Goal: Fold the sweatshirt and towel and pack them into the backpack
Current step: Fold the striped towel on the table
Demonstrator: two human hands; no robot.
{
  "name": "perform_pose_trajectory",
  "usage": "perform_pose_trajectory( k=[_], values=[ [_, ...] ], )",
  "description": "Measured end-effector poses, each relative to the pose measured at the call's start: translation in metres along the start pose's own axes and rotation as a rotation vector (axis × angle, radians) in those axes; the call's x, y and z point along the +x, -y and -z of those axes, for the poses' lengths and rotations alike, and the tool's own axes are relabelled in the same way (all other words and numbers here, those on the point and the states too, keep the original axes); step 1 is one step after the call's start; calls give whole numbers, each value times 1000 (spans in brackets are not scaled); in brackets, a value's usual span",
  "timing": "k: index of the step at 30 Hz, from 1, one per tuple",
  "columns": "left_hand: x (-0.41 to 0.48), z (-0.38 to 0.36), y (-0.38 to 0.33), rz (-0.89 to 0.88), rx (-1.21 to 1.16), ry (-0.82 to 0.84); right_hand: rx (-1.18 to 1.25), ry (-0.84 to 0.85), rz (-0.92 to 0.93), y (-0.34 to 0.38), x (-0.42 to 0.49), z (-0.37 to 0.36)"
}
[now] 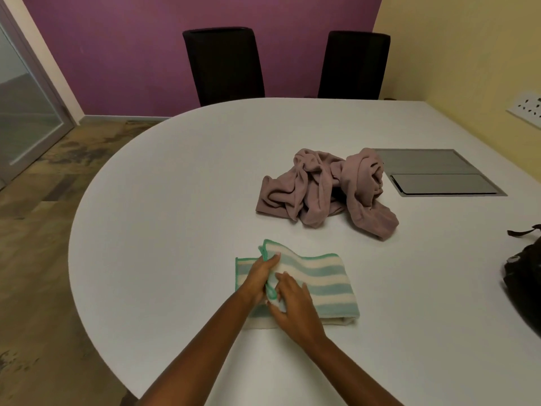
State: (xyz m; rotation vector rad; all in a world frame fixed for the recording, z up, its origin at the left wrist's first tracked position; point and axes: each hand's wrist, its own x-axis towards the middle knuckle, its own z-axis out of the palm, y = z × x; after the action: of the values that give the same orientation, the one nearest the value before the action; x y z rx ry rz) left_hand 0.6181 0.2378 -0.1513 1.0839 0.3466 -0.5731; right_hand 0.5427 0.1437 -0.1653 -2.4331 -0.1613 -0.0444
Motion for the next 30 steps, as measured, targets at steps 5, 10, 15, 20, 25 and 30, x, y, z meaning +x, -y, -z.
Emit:
perform_pose_trajectory(
  k=[5, 10, 15, 20, 25, 30],
  values=[
    [12, 15, -11, -153, 191, -142, -305, -17, 162, -13, -1, -9],
    [13, 35, -19, -146, 158, -175, -461, 57, -56, -51, 0, 3],
    [11, 51, -6, -41, 91, -216, -303, 41, -240, -76, -4, 24],
    [10, 59, 4, 22, -38, -220, -122, -29, -369, -86, -11, 34],
    [11, 67, 14, 45, 34, -276, -207, 141, -188, -100, -28, 31],
    [11, 70, 20, 19, 120, -298, -274, 29, -171, -104, -31, 34]
  ],
)
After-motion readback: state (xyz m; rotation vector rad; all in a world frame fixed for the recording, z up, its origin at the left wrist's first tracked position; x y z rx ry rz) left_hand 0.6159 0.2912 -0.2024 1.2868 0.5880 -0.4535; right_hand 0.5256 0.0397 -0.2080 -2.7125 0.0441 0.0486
